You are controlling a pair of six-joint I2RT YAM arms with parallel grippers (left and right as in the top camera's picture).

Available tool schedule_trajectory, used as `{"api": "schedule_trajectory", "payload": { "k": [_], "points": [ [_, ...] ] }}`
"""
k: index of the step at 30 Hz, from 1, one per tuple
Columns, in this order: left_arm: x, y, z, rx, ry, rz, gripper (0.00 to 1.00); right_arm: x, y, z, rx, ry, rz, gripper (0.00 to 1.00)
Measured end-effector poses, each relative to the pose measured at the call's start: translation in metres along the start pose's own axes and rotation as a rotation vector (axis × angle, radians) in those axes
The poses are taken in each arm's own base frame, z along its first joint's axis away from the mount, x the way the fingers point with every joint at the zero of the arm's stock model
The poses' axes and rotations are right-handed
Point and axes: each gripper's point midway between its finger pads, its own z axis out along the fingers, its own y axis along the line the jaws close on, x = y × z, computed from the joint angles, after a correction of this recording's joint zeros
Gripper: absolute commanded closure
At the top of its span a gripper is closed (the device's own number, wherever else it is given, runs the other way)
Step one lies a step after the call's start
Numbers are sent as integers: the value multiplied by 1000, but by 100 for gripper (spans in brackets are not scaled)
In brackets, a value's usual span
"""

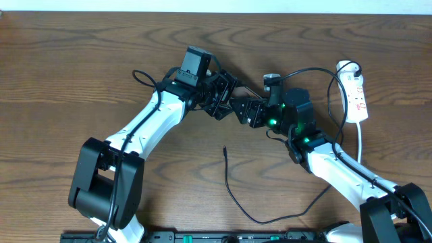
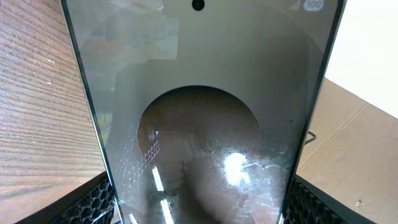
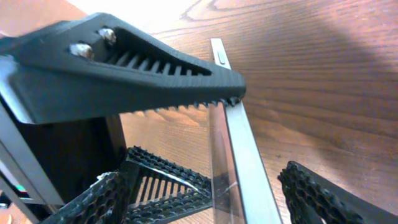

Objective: Plug charger to phone and switch on socket

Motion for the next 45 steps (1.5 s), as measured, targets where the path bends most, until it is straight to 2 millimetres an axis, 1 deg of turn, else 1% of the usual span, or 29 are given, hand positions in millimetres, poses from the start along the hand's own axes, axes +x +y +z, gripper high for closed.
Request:
{"api": "schedule_trajectory", "payload": {
  "k": [5,9,14,18,24,32,37,42,45],
  "points": [
    [2,0,0,1,10,-11,93,3,-3,0,13,9,5,32],
    [3,0,0,2,19,-29,93,3,-4,0,17,11,5,40],
    [4,0,0,2,22,-30,93,3,-4,0,20,9,5,44],
    [4,0,0,2,22,-31,93,3,-4,0,20,9,6,51],
    [4,0,0,2,22,-33,93,3,-5,0,22,9,6,54],
    [5,-1,0,3,28,-34,93,5,-6,0,27,15,10,63],
    [6,-1,0,3,33,-34,93,5,-6,0,30,18,10,73],
    [6,-1,0,3,33,-34,93,5,-7,0,30,18,11,78],
    [6,-1,0,3,33,-34,93,5,-7,0,31,18,11,86]
  ]
}}
